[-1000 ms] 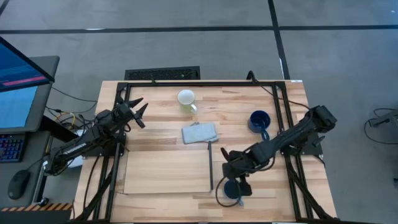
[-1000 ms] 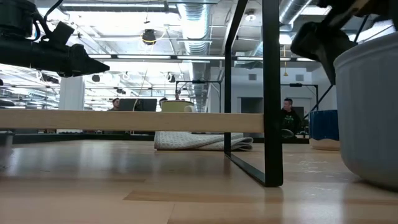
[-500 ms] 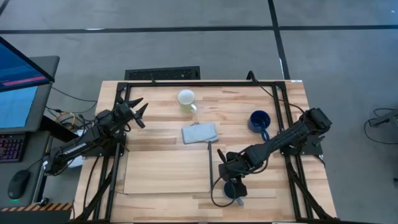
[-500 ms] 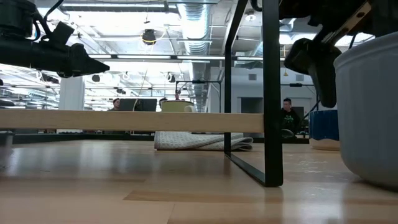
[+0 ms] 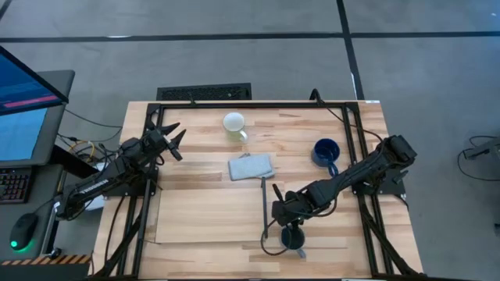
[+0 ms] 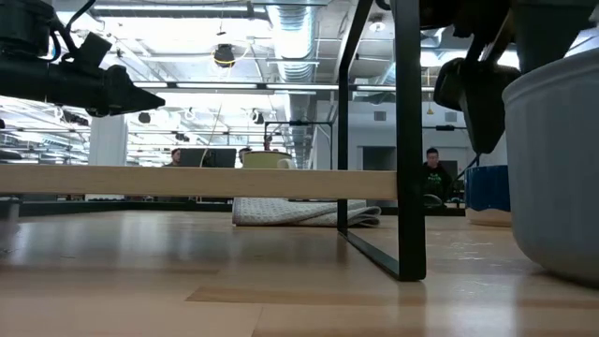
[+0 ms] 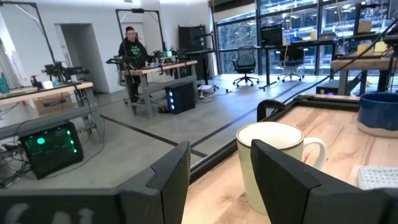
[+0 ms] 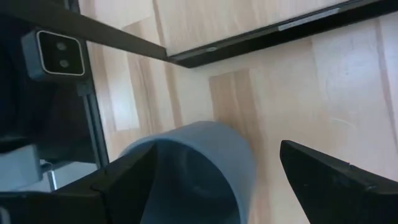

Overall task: Stack small to large cups/mugs on shelf
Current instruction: Put the light blue mug on the shelf

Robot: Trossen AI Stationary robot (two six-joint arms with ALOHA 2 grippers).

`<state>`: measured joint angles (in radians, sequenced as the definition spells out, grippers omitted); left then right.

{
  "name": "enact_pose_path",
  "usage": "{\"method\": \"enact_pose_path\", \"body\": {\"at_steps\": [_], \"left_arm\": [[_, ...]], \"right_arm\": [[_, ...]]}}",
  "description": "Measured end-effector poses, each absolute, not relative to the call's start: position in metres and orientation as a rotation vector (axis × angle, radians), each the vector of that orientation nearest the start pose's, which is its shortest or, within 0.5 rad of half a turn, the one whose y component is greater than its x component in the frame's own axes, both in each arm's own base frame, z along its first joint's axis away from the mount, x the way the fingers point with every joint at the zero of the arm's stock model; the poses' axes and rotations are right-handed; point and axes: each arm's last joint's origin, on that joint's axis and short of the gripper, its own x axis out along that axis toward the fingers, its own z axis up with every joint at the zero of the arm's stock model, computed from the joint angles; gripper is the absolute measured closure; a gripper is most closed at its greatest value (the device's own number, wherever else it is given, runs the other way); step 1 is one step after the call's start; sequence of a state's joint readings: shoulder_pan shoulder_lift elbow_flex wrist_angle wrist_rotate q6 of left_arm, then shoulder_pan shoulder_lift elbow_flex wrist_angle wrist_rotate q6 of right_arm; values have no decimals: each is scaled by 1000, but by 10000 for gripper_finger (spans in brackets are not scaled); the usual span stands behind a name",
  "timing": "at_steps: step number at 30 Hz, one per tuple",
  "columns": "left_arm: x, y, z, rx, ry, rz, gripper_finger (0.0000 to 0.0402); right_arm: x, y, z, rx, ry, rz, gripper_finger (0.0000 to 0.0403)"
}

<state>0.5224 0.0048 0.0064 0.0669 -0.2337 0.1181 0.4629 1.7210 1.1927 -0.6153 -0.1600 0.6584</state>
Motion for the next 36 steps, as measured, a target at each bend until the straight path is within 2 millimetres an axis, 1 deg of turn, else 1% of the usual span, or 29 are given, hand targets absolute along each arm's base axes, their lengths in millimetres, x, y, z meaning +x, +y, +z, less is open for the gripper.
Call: {"method": "enact_pose_path", "body": {"at_steps": [5, 12, 19, 26, 30, 36], "left_arm": [[80, 54, 172, 122, -25, 759, 239], [80, 54, 172, 120, -26, 759, 239], [80, 54, 172, 120, -25, 759, 239], [80, 54, 172, 120, -26, 759, 239], [80, 54, 172, 120, -25, 759, 239], [80, 54, 172, 120, -26, 759, 239]], "right_arm": [[301, 153, 204, 361, 1303, 147, 39], [297, 154, 203, 306, 1332, 169, 39], [299, 155, 204, 236, 1294, 236, 39], [300, 151, 202, 177, 1288, 271, 42], [301, 150, 202, 178, 1286, 269, 64], [300, 150, 202, 176, 1286, 271, 125]]}}
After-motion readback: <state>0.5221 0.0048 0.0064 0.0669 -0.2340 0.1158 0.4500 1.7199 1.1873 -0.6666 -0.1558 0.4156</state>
